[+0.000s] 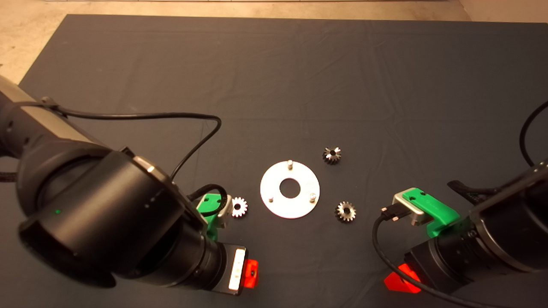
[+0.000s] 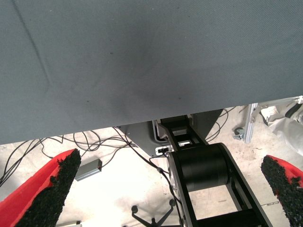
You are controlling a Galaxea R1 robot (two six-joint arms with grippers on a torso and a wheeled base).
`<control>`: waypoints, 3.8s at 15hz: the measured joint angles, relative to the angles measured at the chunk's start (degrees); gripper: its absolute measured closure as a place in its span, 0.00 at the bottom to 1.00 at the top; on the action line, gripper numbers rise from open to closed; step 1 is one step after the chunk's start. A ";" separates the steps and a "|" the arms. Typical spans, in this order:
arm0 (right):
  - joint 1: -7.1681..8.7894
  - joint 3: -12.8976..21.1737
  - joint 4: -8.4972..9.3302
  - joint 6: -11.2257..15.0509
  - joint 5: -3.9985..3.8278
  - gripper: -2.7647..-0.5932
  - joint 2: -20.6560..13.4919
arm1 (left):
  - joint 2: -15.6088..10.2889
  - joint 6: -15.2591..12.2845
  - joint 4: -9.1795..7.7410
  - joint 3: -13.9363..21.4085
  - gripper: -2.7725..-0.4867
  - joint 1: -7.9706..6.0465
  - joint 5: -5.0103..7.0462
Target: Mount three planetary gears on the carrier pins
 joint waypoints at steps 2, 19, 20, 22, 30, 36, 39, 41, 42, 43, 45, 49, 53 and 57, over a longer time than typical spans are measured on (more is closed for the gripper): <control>0.57 0.00 0.00 0.03 0.00 0.00 0.00 | 0.76 0.00 -0.02 0.00 0.00 0.00 0.02; 1.04 0.07 0.01 0.05 0.00 0.00 0.17 | 2.62 13.14 0.63 -16.56 0.00 0.02 0.00; 1.05 0.07 0.01 0.05 0.00 0.00 0.17 | 2.60 14.45 0.69 -17.81 0.00 0.02 0.00; 1.04 0.16 0.01 0.07 0.00 0.00 0.17 | 2.59 16.86 1.19 -20.53 0.00 0.02 0.00; 1.05 0.29 0.04 0.07 0.02 0.00 0.05 | 2.44 19.69 4.94 -25.23 0.00 3.81 0.00; 1.05 0.27 0.06 -0.47 0.06 0.00 -2.95 | 2.40 20.91 6.53 -26.54 0.00 5.01 -0.06; 1.05 0.27 0.06 -2.64 0.00 0.00 -6.05 | 2.27 21.13 6.78 -26.76 0.00 5.16 -0.02; 1.06 0.21 0.06 -4.28 -0.02 0.00 -8.02 | 2.29 21.29 6.86 -26.92 0.00 5.18 -0.02; 1.05 -0.01 0.06 -5.12 -0.02 0.00 -8.54 | 2.29 21.39 6.90 -26.95 0.00 5.16 -0.05; 1.05 -0.42 0.06 -5.88 -0.02 0.00 -8.85 | 2.29 21.53 6.90 -26.98 0.00 5.18 -0.02; 1.05 -1.36 0.06 -7.41 0.02 0.00 -8.95 | 2.29 21.98 6.92 -27.00 0.00 5.18 -0.02; 1.05 -5.60 0.04 -11.56 -0.02 0.00 -9.53 | 2.30 22.55 6.97 -27.70 0.00 5.81 -0.05; 1.04 -8.54 0.04 -14.12 0.00 0.00 -9.56 | 2.33 23.71 7.00 -29.34 0.00 6.50 -0.05; 1.04 -9.40 0.04 -15.25 0.02 0.00 -9.56 | 2.51 24.80 7.00 -30.62 0.00 7.06 -0.02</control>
